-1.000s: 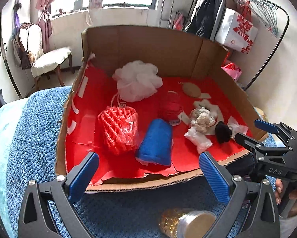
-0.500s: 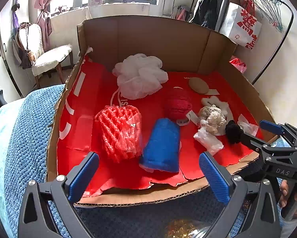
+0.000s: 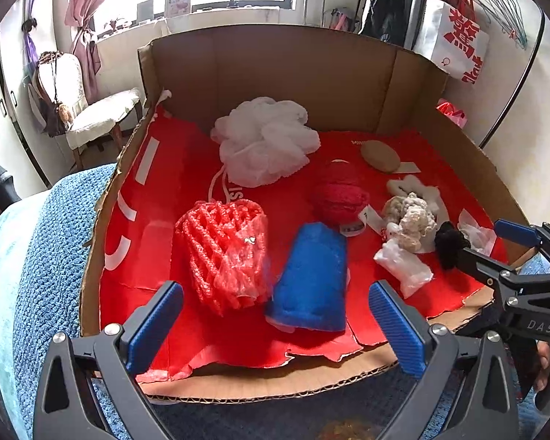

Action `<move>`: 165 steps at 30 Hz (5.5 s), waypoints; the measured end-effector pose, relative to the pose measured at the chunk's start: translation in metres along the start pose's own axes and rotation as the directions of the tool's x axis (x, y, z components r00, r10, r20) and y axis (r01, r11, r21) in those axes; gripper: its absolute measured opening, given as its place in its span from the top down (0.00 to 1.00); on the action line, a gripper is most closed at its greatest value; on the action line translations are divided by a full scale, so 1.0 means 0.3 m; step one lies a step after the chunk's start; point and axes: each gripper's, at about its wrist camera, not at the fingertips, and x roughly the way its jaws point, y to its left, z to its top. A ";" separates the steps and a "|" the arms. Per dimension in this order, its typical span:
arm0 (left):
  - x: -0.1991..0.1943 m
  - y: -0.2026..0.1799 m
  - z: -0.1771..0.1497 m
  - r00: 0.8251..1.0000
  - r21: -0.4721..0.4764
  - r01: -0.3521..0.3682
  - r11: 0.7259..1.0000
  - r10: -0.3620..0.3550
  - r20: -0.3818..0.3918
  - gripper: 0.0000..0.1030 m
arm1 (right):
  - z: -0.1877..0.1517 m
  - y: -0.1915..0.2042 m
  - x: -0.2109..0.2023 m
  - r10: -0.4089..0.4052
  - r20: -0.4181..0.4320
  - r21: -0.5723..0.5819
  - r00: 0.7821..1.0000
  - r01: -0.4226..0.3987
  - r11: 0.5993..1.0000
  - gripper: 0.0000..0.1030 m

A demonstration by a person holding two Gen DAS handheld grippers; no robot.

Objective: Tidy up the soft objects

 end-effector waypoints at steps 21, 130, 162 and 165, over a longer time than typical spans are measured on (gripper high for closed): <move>-0.017 -0.007 -0.014 1.000 -0.002 0.009 1.000 -0.009 0.000 0.00 | -0.014 -0.007 -0.012 0.008 -0.007 0.011 1.000 -0.008 1.000 0.16; -0.483 -0.124 -0.145 0.981 0.026 -0.003 1.000 -0.002 0.196 0.00 | -0.190 0.028 -0.530 0.056 0.219 -0.012 0.974 -0.054 0.998 0.12; -0.213 -0.202 -0.566 0.996 -0.028 -0.087 0.996 0.087 0.006 0.00 | -0.601 0.053 -0.218 -0.006 0.002 0.076 1.000 0.006 0.997 0.01; -0.207 -0.209 -0.562 0.995 -0.026 -0.097 0.995 0.097 0.005 0.00 | -0.599 0.060 -0.214 -0.019 -0.001 0.075 1.000 0.019 0.997 0.00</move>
